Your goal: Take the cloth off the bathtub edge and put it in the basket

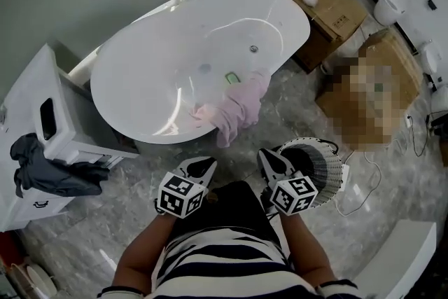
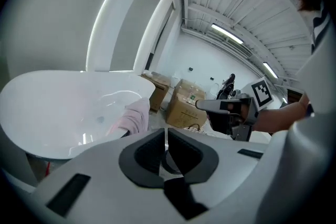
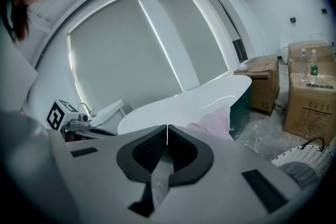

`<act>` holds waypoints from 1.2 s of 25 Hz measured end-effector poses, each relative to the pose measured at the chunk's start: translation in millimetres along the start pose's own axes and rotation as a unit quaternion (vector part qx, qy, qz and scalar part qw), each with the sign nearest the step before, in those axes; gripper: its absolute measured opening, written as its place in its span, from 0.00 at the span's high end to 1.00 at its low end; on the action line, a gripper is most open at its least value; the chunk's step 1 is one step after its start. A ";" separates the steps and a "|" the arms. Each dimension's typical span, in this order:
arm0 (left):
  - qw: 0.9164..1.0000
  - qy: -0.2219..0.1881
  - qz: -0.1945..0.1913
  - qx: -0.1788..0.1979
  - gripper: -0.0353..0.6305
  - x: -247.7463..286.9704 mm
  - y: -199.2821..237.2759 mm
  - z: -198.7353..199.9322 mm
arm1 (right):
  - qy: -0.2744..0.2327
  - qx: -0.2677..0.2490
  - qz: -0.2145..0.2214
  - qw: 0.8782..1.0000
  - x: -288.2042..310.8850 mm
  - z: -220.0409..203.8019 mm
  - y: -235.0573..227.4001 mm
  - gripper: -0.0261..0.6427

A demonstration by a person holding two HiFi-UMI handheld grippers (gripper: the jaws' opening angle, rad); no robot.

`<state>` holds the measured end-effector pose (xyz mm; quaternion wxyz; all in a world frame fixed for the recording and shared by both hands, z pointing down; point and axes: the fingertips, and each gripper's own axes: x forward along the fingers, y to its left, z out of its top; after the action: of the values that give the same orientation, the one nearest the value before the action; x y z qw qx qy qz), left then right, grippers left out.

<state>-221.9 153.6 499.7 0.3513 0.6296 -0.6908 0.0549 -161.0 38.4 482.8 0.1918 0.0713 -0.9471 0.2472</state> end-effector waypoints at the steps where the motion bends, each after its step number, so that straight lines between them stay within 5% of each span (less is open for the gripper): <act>1: 1.000 0.000 0.002 0.004 0.91 5.3 2.8 3.6 | 0.003 -0.006 -0.001 1.000 5.6 1.6 -5.0 0.92; 12: 0.997 0.039 0.044 0.042 0.90 76.5 41.6 30.5 | 0.072 -0.045 0.021 0.996 82.1 4.8 -60.2 0.92; 14: 0.997 0.045 0.055 0.044 0.82 92.5 49.8 35.4 | 0.087 -0.050 0.028 0.995 96.0 5.1 -73.2 0.91; 16: 0.995 0.057 0.063 0.045 0.71 108.6 56.8 37.7 | 0.101 -0.051 0.034 0.993 110.3 5.3 -87.1 0.82; 30: 0.978 0.165 0.113 0.054 0.62 165.5 97.0 16.3 | 0.167 -0.021 0.030 0.985 198.3 -6.9 -160.9 0.62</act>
<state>-310.2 27.1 614.9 0.4176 0.5475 -0.6862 0.2345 -303.3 -105.8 638.4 0.3410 -0.0030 -0.9084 0.2417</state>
